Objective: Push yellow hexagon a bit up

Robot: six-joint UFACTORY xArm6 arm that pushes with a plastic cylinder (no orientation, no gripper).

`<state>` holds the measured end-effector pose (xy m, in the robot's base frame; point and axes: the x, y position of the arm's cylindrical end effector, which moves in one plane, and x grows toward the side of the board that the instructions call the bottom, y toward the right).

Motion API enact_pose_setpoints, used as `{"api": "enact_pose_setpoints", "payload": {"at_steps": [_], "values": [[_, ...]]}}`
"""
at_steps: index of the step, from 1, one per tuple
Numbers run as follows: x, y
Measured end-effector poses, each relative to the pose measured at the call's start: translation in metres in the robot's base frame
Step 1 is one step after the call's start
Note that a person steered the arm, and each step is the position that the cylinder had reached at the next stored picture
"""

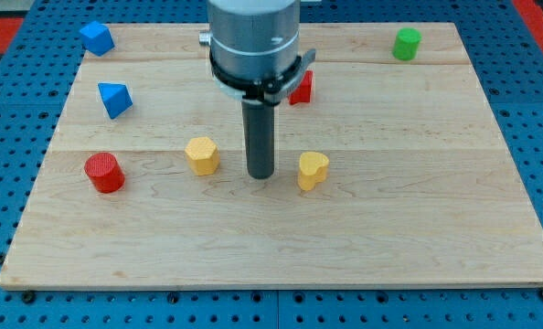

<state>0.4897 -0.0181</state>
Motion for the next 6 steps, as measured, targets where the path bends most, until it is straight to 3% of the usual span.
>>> {"api": "enact_pose_setpoints", "payload": {"at_steps": [2,3,4,5,6], "values": [[0.036,-0.013],[0.035,0.042],[0.035,0.050],[0.043,0.023],[0.047,-0.042]]}}
